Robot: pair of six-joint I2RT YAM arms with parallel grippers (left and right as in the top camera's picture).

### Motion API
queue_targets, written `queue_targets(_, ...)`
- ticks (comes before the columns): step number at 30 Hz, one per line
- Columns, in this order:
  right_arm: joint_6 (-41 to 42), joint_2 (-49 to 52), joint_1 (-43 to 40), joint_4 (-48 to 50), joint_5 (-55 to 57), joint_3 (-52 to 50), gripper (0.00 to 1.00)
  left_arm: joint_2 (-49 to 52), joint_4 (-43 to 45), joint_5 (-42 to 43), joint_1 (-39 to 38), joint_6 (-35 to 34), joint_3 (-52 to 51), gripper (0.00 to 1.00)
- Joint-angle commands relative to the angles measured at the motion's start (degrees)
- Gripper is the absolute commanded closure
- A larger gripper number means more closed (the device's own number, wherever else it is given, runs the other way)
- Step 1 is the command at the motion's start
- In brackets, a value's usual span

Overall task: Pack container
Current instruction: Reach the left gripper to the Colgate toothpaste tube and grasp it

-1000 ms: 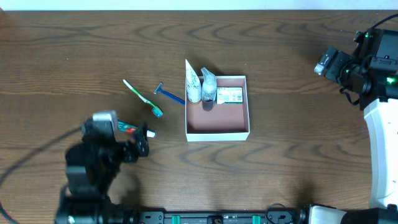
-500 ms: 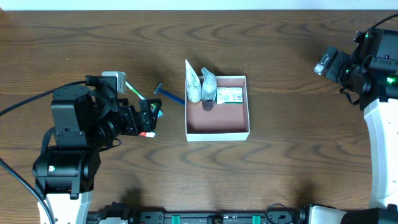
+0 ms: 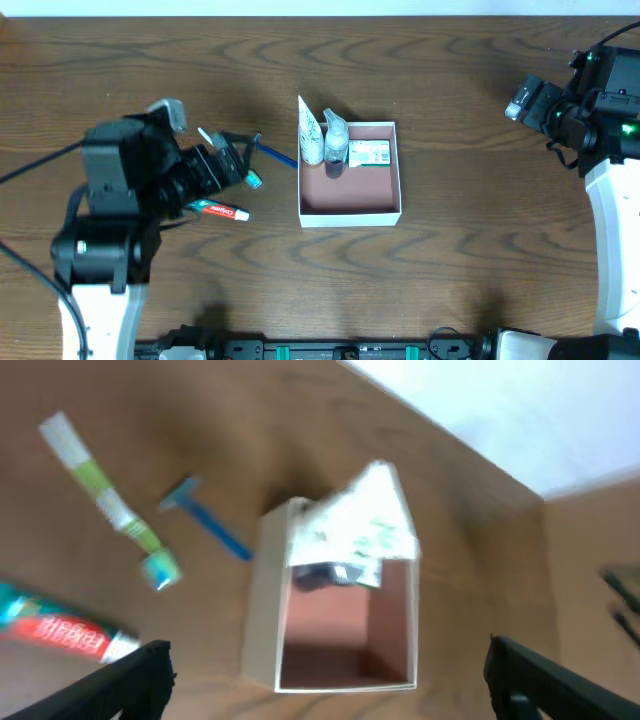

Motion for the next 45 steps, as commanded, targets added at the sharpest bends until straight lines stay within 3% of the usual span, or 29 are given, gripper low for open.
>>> queue_targets(1,-0.68,-0.15,-0.37,-0.07,-0.17,0.72,0.01,5.09,-3.76,-14.16,0.28,-11.67,4.28,0.04)
queue_targets(7,-0.66,-0.15,-0.37,-0.04,-0.2,0.72,0.01,14.95,-11.06,-25.18,0.28,-19.82,5.86,0.06)
queue_targets(22,-0.66,-0.15,-0.37,-0.07,-0.2,0.72,0.01,34.27,-13.51,-26.73,0.28,-23.37,3.1,0.0)
queue_targets(31,-0.66,-0.15,-0.37,-0.04,-0.2,0.72,0.01,35.69,-4.87,-16.11,0.28,-22.6,-1.97,0.01)
queue_targets(45,-0.66,-0.15,-0.37,-0.07,-0.2,0.72,0.01,35.69,0.37,-16.11,0.33,-24.24,-12.26,0.01)
